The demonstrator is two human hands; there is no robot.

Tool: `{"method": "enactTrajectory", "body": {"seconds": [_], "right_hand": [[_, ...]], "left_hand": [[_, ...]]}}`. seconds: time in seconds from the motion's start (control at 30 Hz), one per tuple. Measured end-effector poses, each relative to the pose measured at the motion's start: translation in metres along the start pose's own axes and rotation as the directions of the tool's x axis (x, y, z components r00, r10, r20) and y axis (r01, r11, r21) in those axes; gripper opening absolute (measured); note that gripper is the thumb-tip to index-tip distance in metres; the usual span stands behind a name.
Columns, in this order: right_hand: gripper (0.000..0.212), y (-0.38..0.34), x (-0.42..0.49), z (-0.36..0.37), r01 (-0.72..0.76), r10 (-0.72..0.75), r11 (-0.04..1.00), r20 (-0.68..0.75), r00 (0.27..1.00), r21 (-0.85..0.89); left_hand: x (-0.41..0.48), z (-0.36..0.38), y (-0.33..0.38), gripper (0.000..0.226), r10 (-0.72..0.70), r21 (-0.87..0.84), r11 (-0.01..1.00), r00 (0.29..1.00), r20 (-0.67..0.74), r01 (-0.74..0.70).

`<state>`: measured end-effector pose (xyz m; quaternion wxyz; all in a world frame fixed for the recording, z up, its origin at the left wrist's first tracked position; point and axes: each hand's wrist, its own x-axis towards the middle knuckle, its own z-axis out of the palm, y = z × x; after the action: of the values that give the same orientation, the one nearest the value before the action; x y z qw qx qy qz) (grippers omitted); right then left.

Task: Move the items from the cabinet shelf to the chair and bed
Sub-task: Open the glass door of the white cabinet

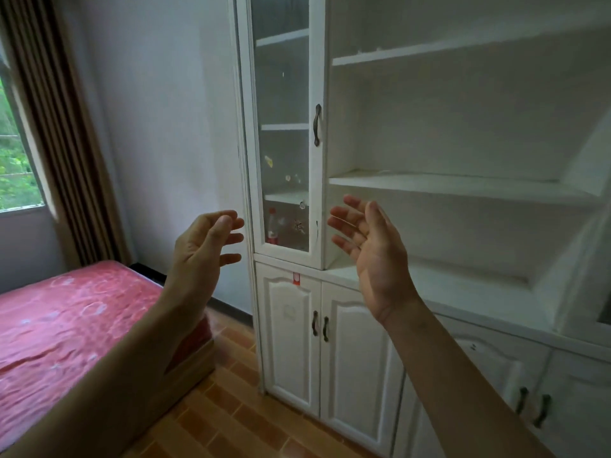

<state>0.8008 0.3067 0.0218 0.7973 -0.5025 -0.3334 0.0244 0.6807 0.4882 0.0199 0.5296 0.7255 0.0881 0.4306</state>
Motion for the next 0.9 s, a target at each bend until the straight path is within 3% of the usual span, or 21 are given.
{"method": "enactTrajectory", "body": {"seconds": [0.47,0.9], "right_hand": [[0.035,0.078,0.212,-0.038,-0.029,0.028,0.997,-0.014,0.999,-0.066],[0.041,0.179,0.358,-0.014,0.040,-0.055,0.990,-0.107,0.993,-0.138]], "left_hand": [[0.197,0.084,-0.075,0.036,-0.006,-0.045,0.999,1.000,-0.014,0.005],[0.363,0.109,-0.191,0.033,0.050,-0.198,0.980,0.991,0.128,-0.024]]}}
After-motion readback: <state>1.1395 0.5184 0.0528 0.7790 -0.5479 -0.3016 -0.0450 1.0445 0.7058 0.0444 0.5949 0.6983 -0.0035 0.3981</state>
